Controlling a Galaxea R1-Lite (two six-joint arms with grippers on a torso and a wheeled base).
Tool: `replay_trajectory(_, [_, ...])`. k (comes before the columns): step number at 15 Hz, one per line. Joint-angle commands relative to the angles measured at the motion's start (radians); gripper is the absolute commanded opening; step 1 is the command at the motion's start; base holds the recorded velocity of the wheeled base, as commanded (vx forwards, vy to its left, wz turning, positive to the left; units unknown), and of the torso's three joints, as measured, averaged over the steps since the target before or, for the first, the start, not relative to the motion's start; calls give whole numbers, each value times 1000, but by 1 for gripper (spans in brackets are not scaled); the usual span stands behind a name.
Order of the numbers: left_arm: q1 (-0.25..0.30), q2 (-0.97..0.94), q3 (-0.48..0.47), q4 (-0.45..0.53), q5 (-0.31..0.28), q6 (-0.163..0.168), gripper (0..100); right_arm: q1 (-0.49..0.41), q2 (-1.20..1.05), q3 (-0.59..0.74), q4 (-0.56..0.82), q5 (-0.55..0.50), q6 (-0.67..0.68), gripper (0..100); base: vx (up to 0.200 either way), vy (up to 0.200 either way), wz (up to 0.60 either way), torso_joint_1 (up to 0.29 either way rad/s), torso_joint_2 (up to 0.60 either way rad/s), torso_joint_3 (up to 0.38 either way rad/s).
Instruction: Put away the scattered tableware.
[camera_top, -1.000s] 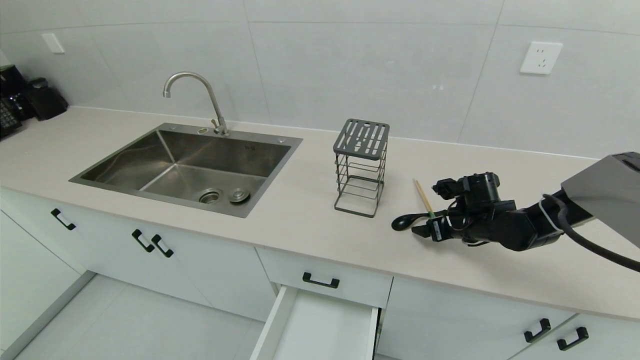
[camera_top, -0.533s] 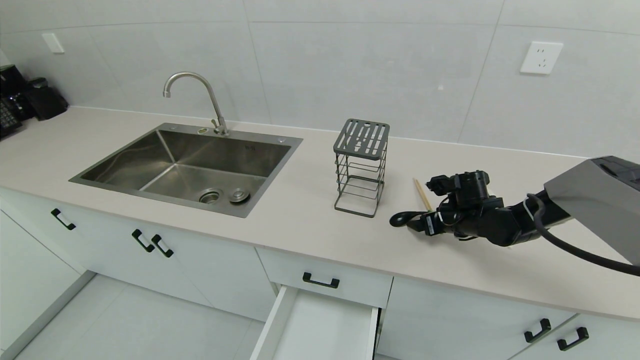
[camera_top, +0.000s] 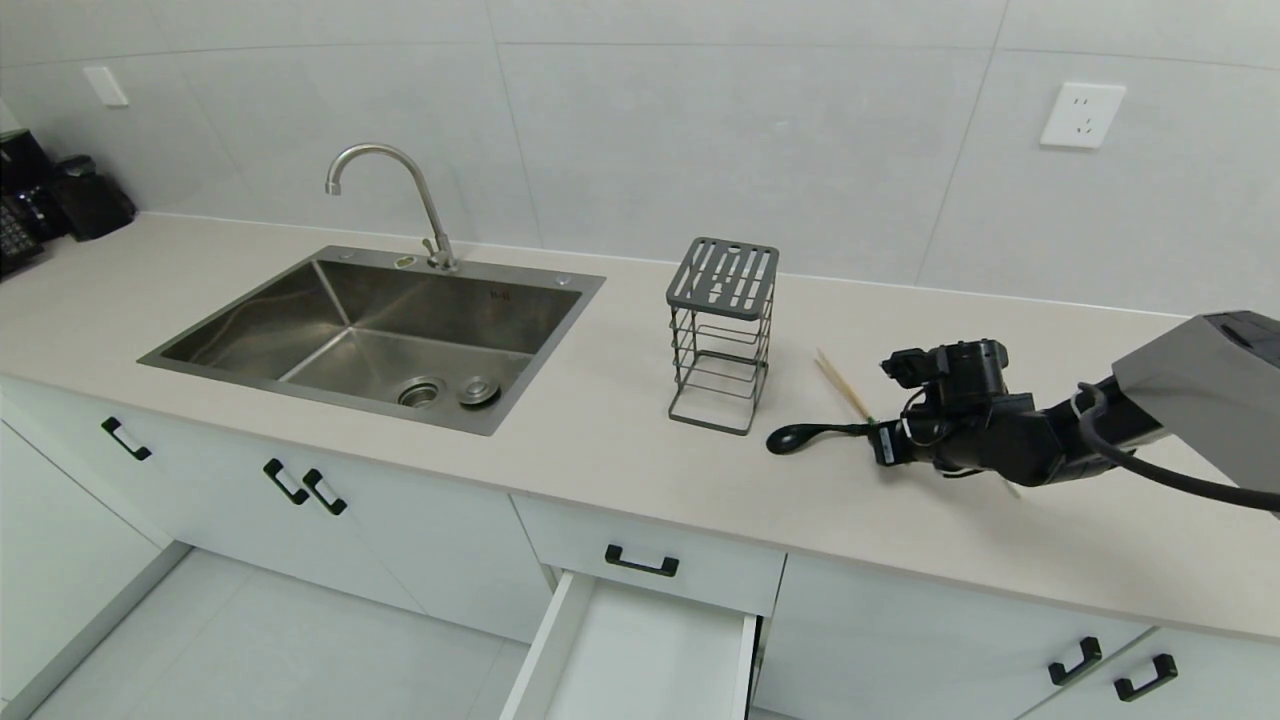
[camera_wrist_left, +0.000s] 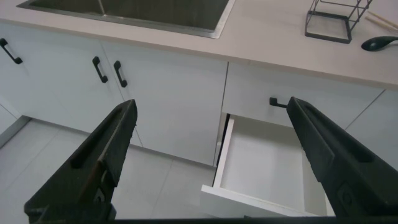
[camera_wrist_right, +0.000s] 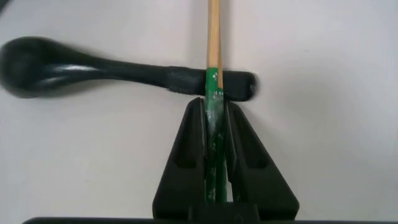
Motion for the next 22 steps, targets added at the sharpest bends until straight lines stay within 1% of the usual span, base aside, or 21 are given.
replay_trajectory(1, [0,1,0,0,1,0,100,-11,-76,44,-1,1,-1,0,0,0,0,0,0,0])
replay_trajectory(3, [0,1,0,0,1,0,100,-11,-126,81,-2,4,-1,0,0,0,0,0,0,0])
replay_trajectory(5, [0,1,0,0,1,0,100,-3,-246,246,-18,12,-5,0,0,0,0,0,0,0])
replay_trajectory(7, [0,1,0,0,1,0,100,35,-340,449,-153,29,-7,0,0,0,0,0,0,0])
replay_trajectory(8, [0,1,0,0,1,0,100,74,-396,566,-257,47,-7,0,0,0,0,0,0,0])
replay_trajectory(10, [0,1,0,0,1,0,100,152,-487,725,-421,72,-2,0,0,0,0,0,0,0])
replay_trajectory(11, [0,1,0,0,1,0,100,183,-534,789,-465,81,-2,0,0,0,0,0,0,0])
replay_trajectory(12, [0,1,0,0,1,0,100,215,-590,840,-467,81,-2,0,0,0,0,0,0,0])
replay_trajectory(13, [0,1,0,0,1,0,100,227,-628,886,-467,81,-1,0,0,0,0,0,0,0])
replay_trajectory(16, [0,1,0,0,1,0,100,250,-697,960,-467,81,-2,0,0,0,0,0,0,0])
replay_trajectory(22, [0,1,0,0,1,0,100,273,-748,983,-467,81,-2,0,0,0,0,0,0,0])
